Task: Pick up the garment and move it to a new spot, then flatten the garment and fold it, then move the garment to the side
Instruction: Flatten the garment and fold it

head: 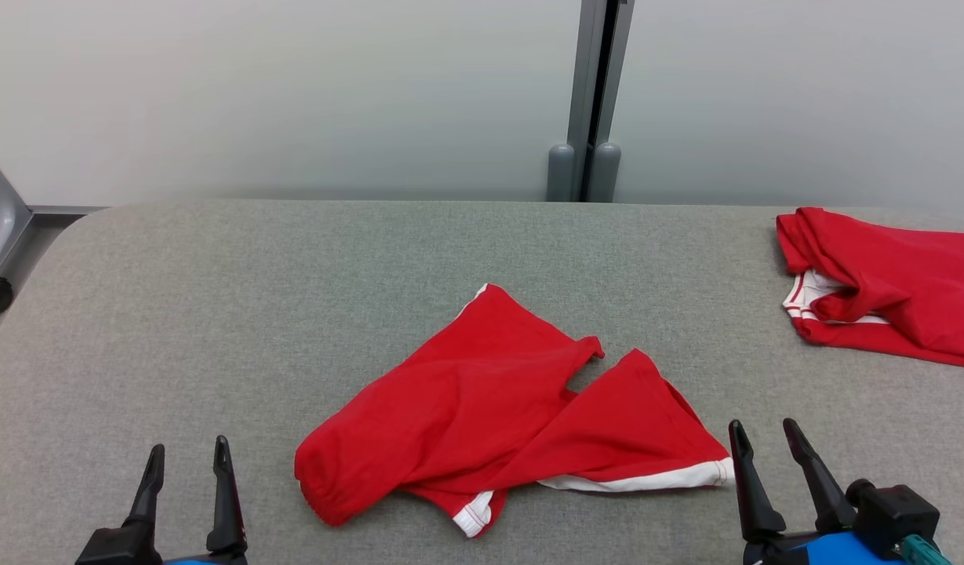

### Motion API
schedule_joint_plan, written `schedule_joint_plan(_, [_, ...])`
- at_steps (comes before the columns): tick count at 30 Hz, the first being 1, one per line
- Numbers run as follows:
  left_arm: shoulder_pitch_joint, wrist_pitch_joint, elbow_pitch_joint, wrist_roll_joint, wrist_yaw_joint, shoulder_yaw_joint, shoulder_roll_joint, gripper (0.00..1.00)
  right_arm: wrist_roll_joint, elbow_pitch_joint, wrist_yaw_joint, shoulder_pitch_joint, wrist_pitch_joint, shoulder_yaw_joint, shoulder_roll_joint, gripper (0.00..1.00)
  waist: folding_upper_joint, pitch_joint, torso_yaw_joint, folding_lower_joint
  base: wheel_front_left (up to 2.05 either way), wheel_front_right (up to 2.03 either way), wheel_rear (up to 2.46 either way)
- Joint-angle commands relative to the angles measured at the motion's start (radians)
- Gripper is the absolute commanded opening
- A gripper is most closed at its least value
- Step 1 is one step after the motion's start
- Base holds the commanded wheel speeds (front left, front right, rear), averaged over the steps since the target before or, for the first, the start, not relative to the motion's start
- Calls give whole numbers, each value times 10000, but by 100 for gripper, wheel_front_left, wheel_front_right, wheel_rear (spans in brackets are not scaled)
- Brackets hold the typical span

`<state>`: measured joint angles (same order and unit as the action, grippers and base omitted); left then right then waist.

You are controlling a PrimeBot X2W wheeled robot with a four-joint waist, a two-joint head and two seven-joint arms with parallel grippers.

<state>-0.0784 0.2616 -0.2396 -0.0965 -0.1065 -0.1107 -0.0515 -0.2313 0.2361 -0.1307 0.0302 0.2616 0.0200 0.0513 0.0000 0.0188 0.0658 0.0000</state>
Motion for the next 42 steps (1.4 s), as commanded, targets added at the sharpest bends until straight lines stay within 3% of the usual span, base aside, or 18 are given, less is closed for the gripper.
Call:
schedule_joint_plan(1, [24, 45, -10, 27, -33, -6, -4, 100, -31, 9, -2, 149, 47, -9, -9, 100, 0, 1, -4, 0, 0, 0, 0])
schedule_joint_plan(15, [-29, 45, 148, 2, -128, 241, 11, 100, -72, 330, -2, 57, 47, 69, -8, 100, 0, 19, -71, 0, 0, 0, 0])
schedule_joint_plan(23, [-350, 47, -62, 107, -261, 2628, 13, 100, 237, 938, -2, -125, 43, -7, -5, 100, 0, 73, -69, 0, 0, 0, 0])
schedule_joint_plan(29, [-431, 47, -722, -407, -239, 4531, -127, 100, 393, 1632, -2, -396, 41, 164, 15, 100, 0, 153, -113, 0, 0, 0, 0])
schedule_joint_plan(42, [699, 45, -2357, -1955, -242, 6233, -235, 100, 134, 2900, -2, -1299, 43, 1019, 213, 100, 0, 543, -360, 0, 0, 0, 0])
